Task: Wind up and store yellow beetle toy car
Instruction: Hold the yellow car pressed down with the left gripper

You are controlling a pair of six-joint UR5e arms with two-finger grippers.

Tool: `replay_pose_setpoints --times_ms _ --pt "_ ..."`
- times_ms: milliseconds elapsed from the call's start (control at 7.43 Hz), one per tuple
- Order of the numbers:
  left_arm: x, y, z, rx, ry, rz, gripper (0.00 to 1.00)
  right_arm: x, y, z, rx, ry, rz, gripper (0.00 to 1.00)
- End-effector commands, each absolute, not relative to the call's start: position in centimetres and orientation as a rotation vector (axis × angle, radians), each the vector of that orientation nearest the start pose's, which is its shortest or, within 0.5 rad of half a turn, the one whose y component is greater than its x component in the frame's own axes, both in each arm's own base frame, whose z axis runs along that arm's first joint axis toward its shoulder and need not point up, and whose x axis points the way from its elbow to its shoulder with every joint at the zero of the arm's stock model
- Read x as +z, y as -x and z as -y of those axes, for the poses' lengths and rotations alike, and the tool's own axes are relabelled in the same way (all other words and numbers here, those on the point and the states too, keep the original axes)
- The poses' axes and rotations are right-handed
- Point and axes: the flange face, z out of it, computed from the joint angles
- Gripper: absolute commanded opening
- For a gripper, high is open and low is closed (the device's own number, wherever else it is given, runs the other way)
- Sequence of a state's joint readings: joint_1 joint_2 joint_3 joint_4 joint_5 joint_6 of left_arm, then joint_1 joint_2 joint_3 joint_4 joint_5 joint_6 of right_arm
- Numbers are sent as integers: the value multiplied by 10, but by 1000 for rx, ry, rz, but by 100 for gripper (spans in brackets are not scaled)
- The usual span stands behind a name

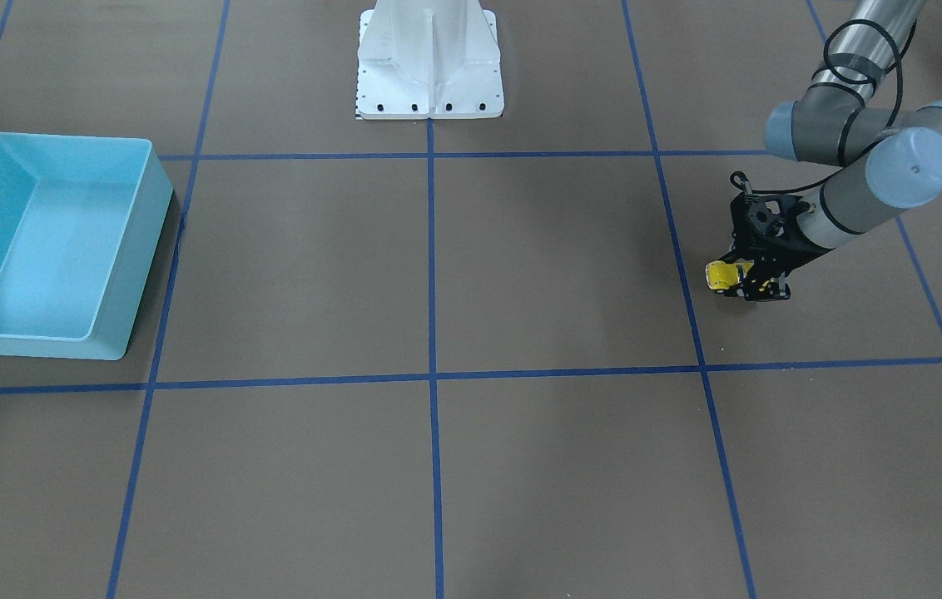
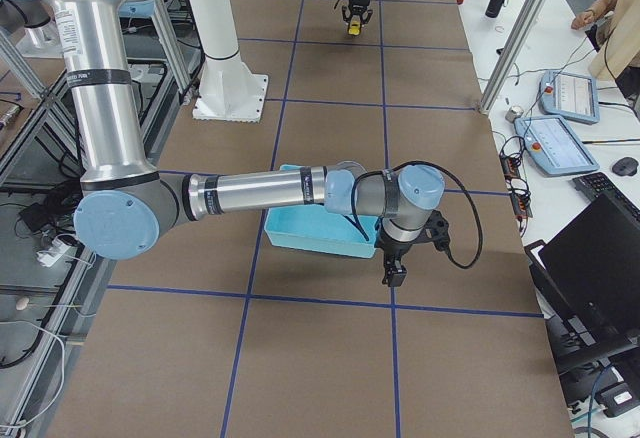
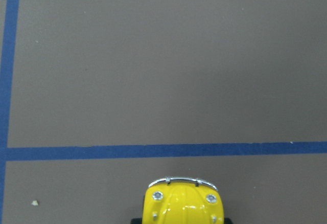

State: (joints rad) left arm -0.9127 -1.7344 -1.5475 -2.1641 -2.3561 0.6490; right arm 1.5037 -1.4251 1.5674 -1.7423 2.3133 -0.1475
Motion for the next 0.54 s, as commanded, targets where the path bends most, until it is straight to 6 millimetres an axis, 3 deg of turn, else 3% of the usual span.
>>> replay_pose_setpoints --times_ms 0,404 --pt "519 -294 502 1453 -789 -853 0 600 -29 552 -197 -9 744 100" --pt "527 -295 504 1451 -778 -881 0 595 -29 555 -202 -22 743 100"
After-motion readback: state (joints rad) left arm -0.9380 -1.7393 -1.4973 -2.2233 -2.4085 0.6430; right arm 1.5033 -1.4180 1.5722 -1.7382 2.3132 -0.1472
